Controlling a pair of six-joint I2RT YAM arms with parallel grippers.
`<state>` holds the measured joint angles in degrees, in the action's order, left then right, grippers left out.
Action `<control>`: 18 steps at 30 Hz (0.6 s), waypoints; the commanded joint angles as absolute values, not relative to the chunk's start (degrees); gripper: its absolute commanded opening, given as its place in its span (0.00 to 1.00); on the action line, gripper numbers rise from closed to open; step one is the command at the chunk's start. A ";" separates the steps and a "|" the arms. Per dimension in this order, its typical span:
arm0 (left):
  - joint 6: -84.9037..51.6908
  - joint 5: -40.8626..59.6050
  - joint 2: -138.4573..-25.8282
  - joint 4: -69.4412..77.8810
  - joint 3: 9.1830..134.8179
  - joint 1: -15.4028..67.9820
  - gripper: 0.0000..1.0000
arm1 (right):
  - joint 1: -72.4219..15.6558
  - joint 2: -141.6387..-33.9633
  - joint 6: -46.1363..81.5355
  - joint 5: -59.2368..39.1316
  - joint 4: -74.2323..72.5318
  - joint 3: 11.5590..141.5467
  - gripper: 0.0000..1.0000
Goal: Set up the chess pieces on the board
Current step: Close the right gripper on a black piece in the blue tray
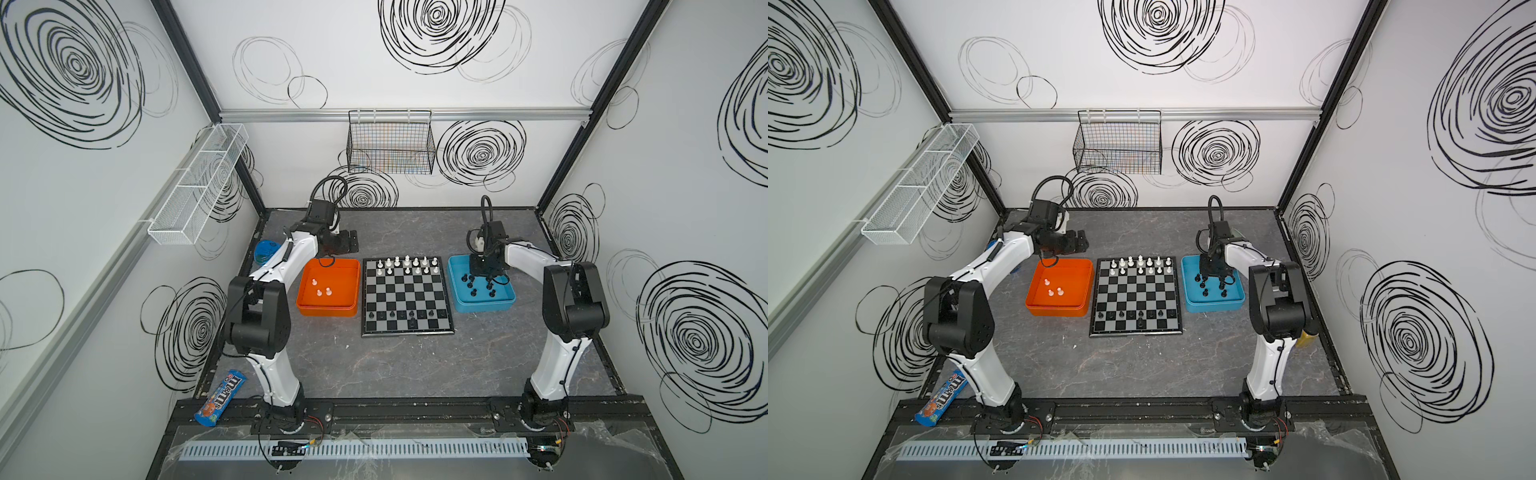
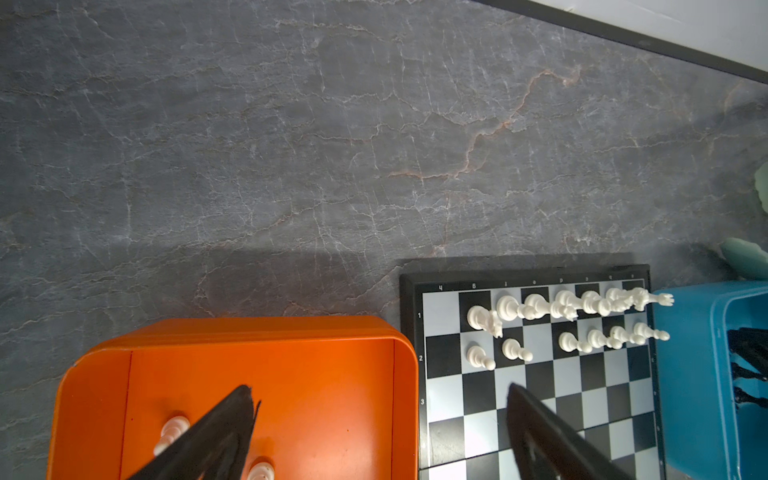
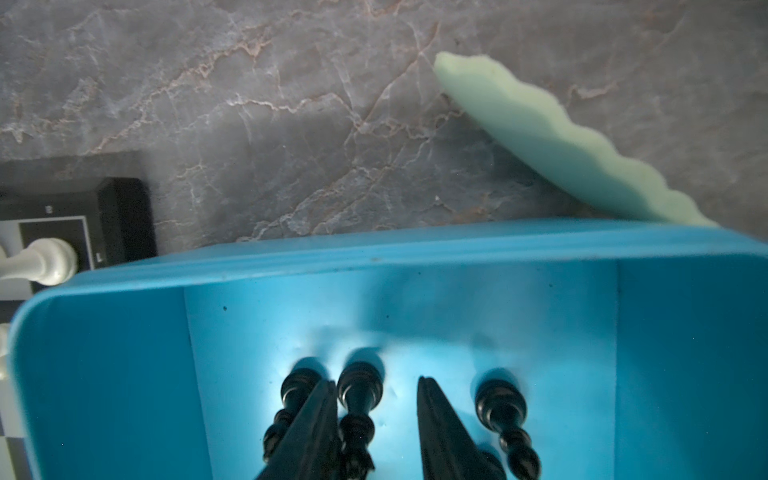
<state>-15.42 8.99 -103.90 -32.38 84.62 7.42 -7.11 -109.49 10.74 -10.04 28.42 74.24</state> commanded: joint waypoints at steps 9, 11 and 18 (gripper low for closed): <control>-14.70 9.84 -103.99 -30.85 83.94 6.85 0.97 | -7.56 -110.24 10.89 -9.85 29.42 75.49 0.27; -14.74 9.80 -103.98 -30.85 83.94 6.81 0.97 | -7.62 -110.01 10.78 -9.63 29.59 75.39 0.25; -14.79 9.96 -103.98 -30.85 83.94 6.85 0.97 | -7.71 -109.16 10.44 -8.90 30.70 75.87 0.23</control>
<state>-15.42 9.21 -103.90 -32.40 84.62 7.42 -7.33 -109.51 10.68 -10.04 28.82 74.24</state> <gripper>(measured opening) 0.971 0.233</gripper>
